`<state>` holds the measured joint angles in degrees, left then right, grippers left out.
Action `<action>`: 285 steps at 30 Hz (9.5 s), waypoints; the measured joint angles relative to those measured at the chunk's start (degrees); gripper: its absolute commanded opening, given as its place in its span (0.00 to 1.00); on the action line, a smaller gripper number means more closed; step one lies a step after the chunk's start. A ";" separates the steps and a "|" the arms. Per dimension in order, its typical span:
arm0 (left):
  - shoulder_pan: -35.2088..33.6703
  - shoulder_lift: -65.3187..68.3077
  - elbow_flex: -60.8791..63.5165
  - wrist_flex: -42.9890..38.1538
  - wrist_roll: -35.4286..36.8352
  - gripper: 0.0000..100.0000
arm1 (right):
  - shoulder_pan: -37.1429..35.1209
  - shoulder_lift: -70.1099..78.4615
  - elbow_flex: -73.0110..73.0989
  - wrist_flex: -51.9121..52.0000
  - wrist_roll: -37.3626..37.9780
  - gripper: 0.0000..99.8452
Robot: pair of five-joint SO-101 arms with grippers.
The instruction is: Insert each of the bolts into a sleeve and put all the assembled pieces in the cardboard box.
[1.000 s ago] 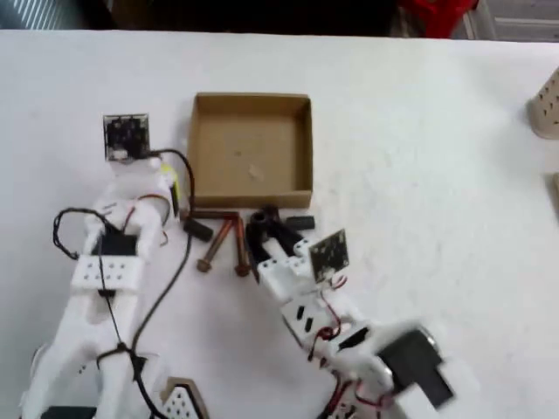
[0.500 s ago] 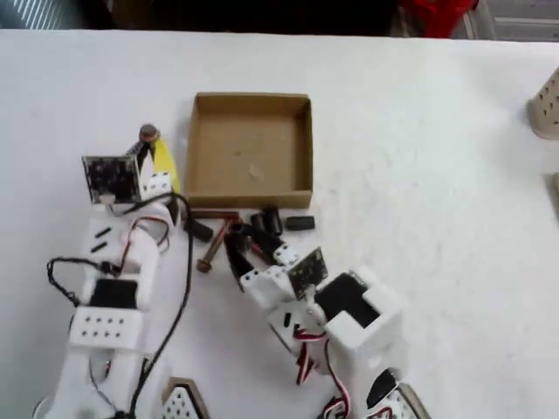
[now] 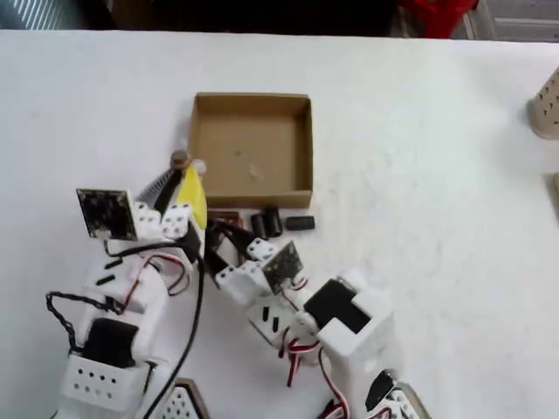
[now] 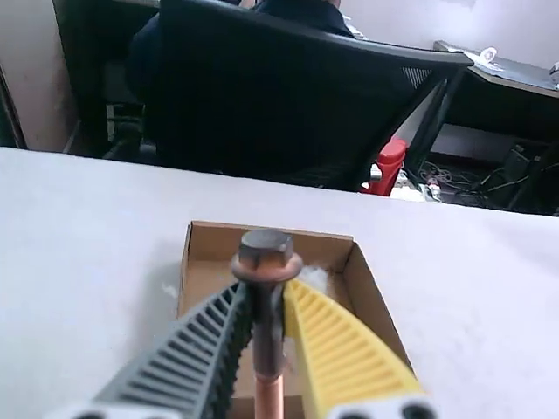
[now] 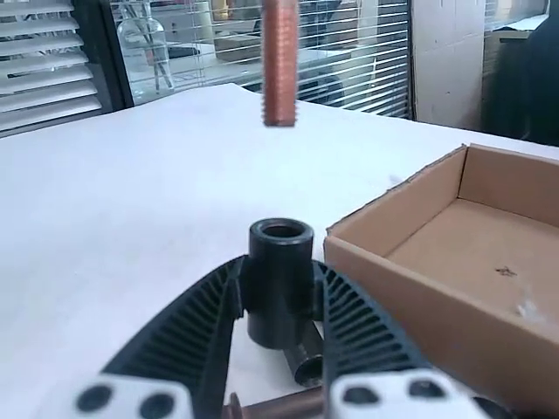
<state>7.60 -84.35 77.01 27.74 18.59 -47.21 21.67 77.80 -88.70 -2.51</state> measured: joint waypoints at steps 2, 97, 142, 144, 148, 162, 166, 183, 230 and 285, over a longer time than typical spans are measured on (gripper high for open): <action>0.09 -0.53 1.32 0.00 0.09 0.02 | 0.00 0.00 -0.18 0.00 0.00 0.01; 2.99 -1.41 11.60 6.51 -8.88 0.23 | 2.73 -6.15 1.14 10.73 -5.54 0.02; -12.48 -1.41 18.11 21.19 -11.69 0.02 | 16.79 -75.16 11.87 78.51 -3.34 0.02; -12.48 -1.41 18.11 21.10 -11.87 0.02 | 18.11 -82.20 7.65 91.78 -2.11 0.02; -12.48 -1.41 18.11 21.10 -12.13 0.02 | 19.52 -89.85 1.49 111.56 6.86 0.02; -12.48 -1.41 18.11 21.10 -12.13 0.02 | 28.22 -65.05 -23.91 124.84 8.00 0.02; -12.48 -1.41 18.11 21.10 -12.13 0.02 | 29.54 -52.31 -35.08 126.51 7.82 0.02; -12.57 -1.41 18.11 21.10 -12.13 0.02 | 29.89 -10.55 -81.05 143.03 7.47 0.02; -12.57 -1.41 18.11 21.10 -12.31 0.03 | 30.07 17.32 -135.03 187.34 14.95 0.02; -12.57 -1.41 18.11 21.10 -12.31 0.03 | 26.99 -17.05 -43.60 128.97 58.73 0.14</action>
<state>-4.97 -85.76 95.12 48.84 6.29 -20.22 4.62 34.20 40.26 56.22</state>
